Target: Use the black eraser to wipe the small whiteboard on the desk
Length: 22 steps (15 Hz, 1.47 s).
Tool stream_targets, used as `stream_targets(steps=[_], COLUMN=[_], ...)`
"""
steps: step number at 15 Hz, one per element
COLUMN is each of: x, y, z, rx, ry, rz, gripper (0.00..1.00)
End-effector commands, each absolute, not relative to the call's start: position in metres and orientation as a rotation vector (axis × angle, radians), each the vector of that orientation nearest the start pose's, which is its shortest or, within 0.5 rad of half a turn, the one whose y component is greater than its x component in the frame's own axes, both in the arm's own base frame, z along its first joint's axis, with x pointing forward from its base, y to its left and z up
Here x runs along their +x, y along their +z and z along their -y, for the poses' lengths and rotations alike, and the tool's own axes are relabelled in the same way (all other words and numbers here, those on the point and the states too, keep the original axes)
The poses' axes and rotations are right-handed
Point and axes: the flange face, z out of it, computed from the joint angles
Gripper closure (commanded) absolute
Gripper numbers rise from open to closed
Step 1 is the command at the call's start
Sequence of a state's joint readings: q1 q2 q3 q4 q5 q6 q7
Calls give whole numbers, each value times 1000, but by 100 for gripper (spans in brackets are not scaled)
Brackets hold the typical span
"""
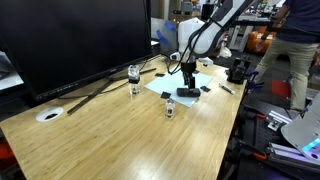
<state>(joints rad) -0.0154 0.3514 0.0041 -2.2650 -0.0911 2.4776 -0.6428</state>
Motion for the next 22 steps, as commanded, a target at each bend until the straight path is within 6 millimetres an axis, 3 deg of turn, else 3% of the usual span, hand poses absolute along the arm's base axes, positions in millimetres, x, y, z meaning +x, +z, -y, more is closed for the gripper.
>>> stream_targets(steps=[1,13,14,15,21,22], x=[523,525,526,527,532,533], y=[188,177,176,175,176,178], z=[-4,2,2,4,10,10], rx=[-2919,-2952,-2958,-2968,-3012,-3021], ry=[227,215,211,200,131,125], rz=[1122,1073,1067,1053,1023,1019], gripper=[0,0,9,26,70,74])
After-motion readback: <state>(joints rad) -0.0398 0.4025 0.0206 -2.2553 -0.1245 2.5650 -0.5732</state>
